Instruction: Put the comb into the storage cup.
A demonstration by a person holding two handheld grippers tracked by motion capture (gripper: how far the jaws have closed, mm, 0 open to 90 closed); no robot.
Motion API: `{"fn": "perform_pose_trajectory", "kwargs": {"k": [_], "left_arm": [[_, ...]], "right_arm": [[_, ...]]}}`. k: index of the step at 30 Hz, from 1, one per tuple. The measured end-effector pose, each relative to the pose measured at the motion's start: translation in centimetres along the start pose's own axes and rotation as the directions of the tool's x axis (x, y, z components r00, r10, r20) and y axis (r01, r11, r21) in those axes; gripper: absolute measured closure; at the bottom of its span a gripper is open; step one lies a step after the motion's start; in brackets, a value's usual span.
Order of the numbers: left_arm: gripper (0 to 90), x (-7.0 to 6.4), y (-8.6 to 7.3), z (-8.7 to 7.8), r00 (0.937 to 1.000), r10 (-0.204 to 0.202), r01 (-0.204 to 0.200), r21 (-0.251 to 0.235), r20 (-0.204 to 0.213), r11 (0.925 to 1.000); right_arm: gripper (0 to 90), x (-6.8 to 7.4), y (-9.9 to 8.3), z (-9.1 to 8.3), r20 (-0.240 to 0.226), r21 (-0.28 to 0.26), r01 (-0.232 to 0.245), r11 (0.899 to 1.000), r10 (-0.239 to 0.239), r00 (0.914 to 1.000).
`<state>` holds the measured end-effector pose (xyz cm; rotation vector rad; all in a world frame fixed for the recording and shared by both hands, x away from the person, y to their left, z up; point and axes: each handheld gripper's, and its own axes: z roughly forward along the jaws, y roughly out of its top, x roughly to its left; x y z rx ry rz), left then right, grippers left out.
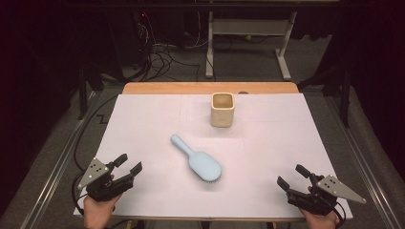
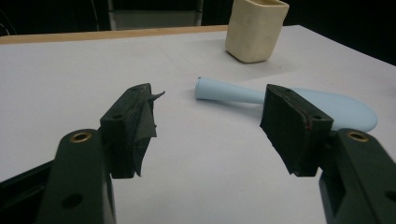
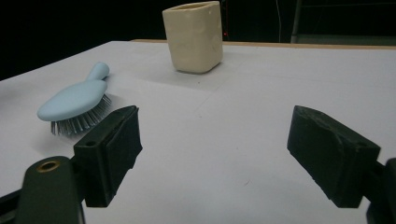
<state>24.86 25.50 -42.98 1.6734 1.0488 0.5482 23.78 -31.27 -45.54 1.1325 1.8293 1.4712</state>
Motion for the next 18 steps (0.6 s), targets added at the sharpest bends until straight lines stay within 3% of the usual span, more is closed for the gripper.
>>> {"fn": "perform_pose_trajectory", "kwargs": {"k": [18], "left_arm": [[38.6,-0.9,2.3,3.3,0.9984,-0.016,0.012,0.064,0.054,0.9979]], "right_arm": [[18.5,0.1,-0.1,0.0,0.006,0.009,0.018,1.0,-0.018,0.9998]]}}
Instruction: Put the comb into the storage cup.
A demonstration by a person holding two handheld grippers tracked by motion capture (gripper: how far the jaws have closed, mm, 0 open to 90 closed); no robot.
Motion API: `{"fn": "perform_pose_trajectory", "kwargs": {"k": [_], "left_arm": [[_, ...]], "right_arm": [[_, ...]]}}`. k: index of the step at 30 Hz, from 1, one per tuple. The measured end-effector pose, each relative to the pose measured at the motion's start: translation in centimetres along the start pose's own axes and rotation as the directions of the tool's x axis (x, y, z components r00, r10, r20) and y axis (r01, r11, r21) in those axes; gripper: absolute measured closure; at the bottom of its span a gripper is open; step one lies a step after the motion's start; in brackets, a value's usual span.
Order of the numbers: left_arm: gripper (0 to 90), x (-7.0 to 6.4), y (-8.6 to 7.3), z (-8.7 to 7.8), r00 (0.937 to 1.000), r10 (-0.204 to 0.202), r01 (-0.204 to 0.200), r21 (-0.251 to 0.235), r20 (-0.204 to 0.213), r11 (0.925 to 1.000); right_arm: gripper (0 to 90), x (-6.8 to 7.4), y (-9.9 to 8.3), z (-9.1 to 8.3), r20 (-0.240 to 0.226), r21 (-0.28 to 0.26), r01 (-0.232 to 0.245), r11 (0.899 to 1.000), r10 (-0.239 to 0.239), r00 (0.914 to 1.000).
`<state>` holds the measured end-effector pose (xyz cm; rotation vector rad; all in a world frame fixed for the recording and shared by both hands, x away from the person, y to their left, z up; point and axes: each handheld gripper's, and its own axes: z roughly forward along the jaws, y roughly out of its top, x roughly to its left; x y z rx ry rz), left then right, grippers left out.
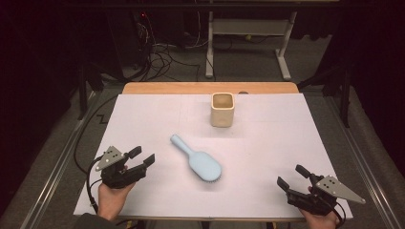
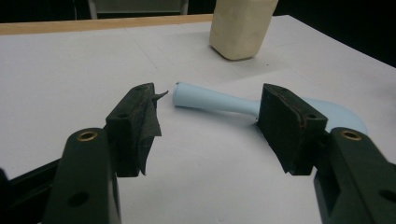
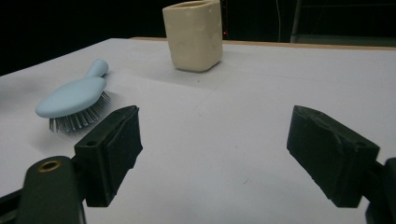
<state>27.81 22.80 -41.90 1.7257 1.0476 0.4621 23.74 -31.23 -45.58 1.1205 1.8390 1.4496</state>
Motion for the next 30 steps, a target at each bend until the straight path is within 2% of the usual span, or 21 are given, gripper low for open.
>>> {"fn": "perform_pose_trajectory", "kwargs": {"k": [18,22,26,30], "left_arm": [[38.6,-0.9,2.2,2.7,0.9985,0.043,-0.043,0.01,0.033,0.999],[38.5,-1.0,2.8,3.5,0.9978,0.057,-0.058,0.02,0.033,0.9981],[37.9,-1.3,3.5,4.5,0.9945,0.098,-0.099,0.021,0.035,0.9948],[37.9,-1.5,3.9,5.4,0.9938,0.101,-0.102,0.029,0.046,0.9943]], "right_arm": [[18.5,0.0,0.0,0.1,-0.01,0.004,-0.004,1.0,0.004,0.9999],[18.5,0.0,0.0,0.2,-0.013,0.006,-0.005,1.0,0.005,0.9999],[18.5,0.1,0.0,0.2,-0.011,0.011,0.007,1.0,-0.007,0.9999],[18.5,0.1,0.0,0.2,-0.012,0.012,0.012,1.0,-0.012,0.9999]]}}
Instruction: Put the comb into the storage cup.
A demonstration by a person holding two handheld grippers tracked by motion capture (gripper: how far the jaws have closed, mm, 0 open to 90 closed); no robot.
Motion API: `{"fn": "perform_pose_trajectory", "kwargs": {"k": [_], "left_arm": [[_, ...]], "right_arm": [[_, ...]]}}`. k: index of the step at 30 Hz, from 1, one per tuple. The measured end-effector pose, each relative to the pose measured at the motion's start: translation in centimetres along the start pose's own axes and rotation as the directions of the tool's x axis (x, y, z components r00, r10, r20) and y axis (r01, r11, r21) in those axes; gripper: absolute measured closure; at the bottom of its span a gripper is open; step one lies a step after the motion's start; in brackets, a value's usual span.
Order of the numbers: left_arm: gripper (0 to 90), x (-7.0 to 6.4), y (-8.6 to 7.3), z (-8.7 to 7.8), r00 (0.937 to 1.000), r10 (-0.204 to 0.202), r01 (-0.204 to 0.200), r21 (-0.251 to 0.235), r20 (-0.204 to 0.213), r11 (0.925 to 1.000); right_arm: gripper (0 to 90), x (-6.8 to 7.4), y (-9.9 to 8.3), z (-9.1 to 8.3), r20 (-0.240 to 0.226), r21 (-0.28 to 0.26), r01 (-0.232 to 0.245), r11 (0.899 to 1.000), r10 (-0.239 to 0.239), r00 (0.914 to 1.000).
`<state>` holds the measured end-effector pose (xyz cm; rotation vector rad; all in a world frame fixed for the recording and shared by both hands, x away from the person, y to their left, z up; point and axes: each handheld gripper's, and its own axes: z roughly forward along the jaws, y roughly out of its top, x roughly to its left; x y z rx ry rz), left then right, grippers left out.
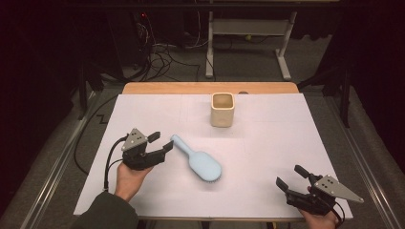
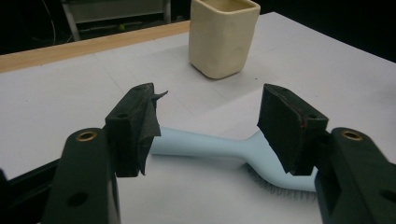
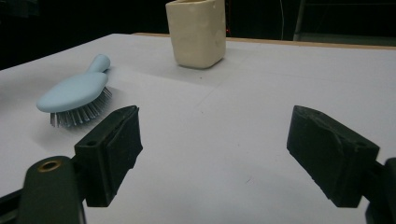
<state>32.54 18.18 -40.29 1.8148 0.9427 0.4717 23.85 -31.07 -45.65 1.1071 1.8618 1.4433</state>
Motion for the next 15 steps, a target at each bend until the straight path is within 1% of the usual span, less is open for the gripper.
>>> {"fn": "perform_pose_trajectory", "kwargs": {"k": [5,7,8,10,11,15], "left_arm": [[38.2,0.0,0.4,0.8,0.9999,-0.009,0.009,0.006,0.009,0.9999],[38.2,0.1,0.9,1.4,0.9999,-0.01,0.01,0.027,0.012,0.9996],[38.3,0.1,0.9,1.4,0.9999,-0.01,0.01,0.027,0.012,0.9996],[38.7,0.1,1.4,1.8,1.0,-0.006,0.006,0.038,0.004,0.9992],[38.9,0.1,1.4,1.8,1.0,-0.006,0.006,0.038,0.004,0.9992],[40.1,0.0,2.2,2.6,0.9999,0.012,-0.012,0.076,-0.003,0.9971]], "right_arm": [[18.5,0.0,0.0,0.0,-0.001,0.0,0.001,1.0,-0.001,1.0],[18.5,0.0,0.0,0.0,-0.001,0.0,0.003,1.0,-0.003,1.0],[18.5,0.0,0.0,0.0,-0.001,0.0,0.002,1.0,-0.002,1.0],[18.5,0.0,0.0,0.0,0.0,0.0,0.001,1.0,-0.001,1.0],[18.5,0.0,0.0,0.0,-0.001,0.002,0.002,1.0,-0.002,1.0],[18.5,0.0,0.0,0.0,0.0,0.003,0.005,1.0,-0.005,1.0]]}}
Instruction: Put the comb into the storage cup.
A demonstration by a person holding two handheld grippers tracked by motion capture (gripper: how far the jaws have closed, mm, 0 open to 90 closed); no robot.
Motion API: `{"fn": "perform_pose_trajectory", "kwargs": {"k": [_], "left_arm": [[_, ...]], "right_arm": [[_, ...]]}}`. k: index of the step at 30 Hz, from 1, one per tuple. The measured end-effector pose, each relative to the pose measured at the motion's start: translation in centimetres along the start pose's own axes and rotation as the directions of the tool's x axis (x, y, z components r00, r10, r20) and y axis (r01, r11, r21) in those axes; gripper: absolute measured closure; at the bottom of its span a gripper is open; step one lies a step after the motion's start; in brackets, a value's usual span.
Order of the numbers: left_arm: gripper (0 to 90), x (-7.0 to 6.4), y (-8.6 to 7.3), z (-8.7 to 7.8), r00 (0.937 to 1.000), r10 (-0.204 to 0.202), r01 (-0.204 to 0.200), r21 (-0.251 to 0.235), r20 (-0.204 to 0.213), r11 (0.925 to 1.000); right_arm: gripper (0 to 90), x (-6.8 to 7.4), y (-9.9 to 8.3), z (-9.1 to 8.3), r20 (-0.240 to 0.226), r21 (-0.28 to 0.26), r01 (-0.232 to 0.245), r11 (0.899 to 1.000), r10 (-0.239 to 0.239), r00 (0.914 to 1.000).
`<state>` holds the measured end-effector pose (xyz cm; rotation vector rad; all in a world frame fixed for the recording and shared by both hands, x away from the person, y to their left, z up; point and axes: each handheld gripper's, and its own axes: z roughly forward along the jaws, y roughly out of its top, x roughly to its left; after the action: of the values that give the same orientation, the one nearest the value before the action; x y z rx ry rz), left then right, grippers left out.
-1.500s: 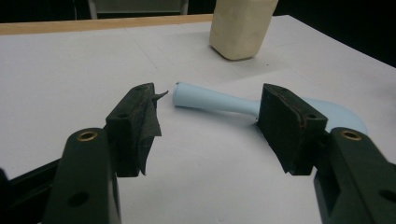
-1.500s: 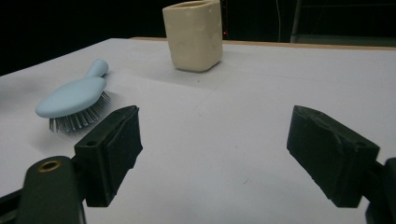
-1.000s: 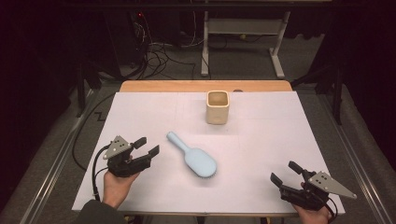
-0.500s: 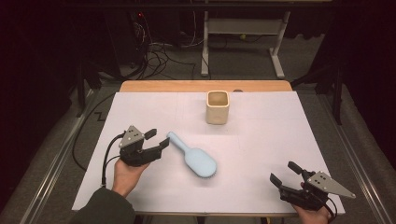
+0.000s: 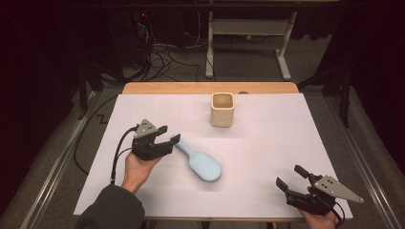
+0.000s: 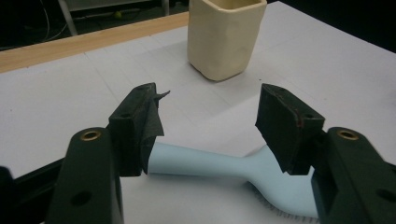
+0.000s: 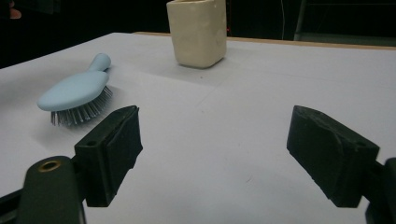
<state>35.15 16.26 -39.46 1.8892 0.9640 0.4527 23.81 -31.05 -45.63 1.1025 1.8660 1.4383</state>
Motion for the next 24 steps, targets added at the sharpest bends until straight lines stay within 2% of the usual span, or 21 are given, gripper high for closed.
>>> {"fn": "perform_pose_trajectory", "kwargs": {"k": [5,6,8,9,13,16,17,18,19,20,22,23,24], "left_arm": [[42.0,-0.1,0.6,0.8,0.9999,0.011,-0.011,0.04,0.003,0.9992],[42.7,-0.1,1.0,1.3,0.9999,0.014,-0.014,0.072,0.004,0.9973],[43.7,-0.1,1.2,1.5,0.9999,0.014,-0.014,0.085,0.008,0.9962],[44.1,-0.1,1.5,2.0,0.9998,0.019,-0.02,0.118,0.01,0.9928],[46.3,-0.1,2.1,2.8,0.9995,0.031,-0.033,0.148,0.01,0.9884],[48.4,0.1,2.9,3.8,0.9978,0.064,-0.06,0.209,-0.015,0.976],[48.9,0.1,2.9,3.8,0.9978,0.064,-0.06,0.209,-0.015,0.976],[49.4,0.6,3.1,4.4,0.9972,0.067,-0.056,0.262,-0.033,0.9635],[50.1,0.6,3.1,4.4,0.9972,0.067,-0.056,0.262,-0.033,0.9635],[50.6,0.9,3.2,5.0,0.996,0.075,-0.057,0.311,-0.048,0.9488],[50.8,1.0,3.3,5.2,0.9969,0.067,-0.05,0.32,-0.041,0.9462],[50.8,1.1,3.4,5.4,0.9977,0.059,-0.044,0.332,-0.034,0.9421],[51.6,1.2,3.5,5.8,0.9982,0.051,-0.037,0.357,-0.031,0.9333]], "right_arm": [[18.5,0.0,0.0,0.0,-0.003,0.001,0.002,1.0,-0.002,1.0],[18.8,0.0,0.0,0.0,-0.003,0.002,-0.002,1.0,0.002,1.0],[18.9,-0.1,0.0,0.0,-0.001,0.004,-0.006,1.0,0.006,1.0],[18.9,-0.1,0.0,0.0,0.0,0.004,-0.007,1.0,0.007,1.0],[19.3,-0.1,0.0,0.0,-0.004,0.002,-0.001,1.0,0.001,1.0],[20.7,-0.1,0.0,0.0,-0.008,0.002,0.003,1.0,-0.003,1.0],[21.1,-0.1,0.0,0.0,-0.009,0.001,0.005,1.0,-0.005,0.9999],[21.3,-0.1,0.0,-0.1,-0.01,-0.001,0.005,1.0,-0.005,0.9999],[21.3,-0.1,0.0,-0.1,-0.01,-0.001,0.005,1.0,-0.005,0.9999],[21.9,-0.1,0.0,-0.1,-0.011,-0.001,0.004,1.0,-0.004,0.9999],[22.0,-0.1,0.0,-0.1,-0.012,-0.002,0.005,1.0,-0.005,0.9999],[22.2,-0.1,0.0,-0.1,-0.013,-0.002,0.006,1.0,-0.006,0.9999],[22.5,-0.1,0.0,0.0,-0.014,-0.001,0.009,1.0,-0.009,0.9999]]}}
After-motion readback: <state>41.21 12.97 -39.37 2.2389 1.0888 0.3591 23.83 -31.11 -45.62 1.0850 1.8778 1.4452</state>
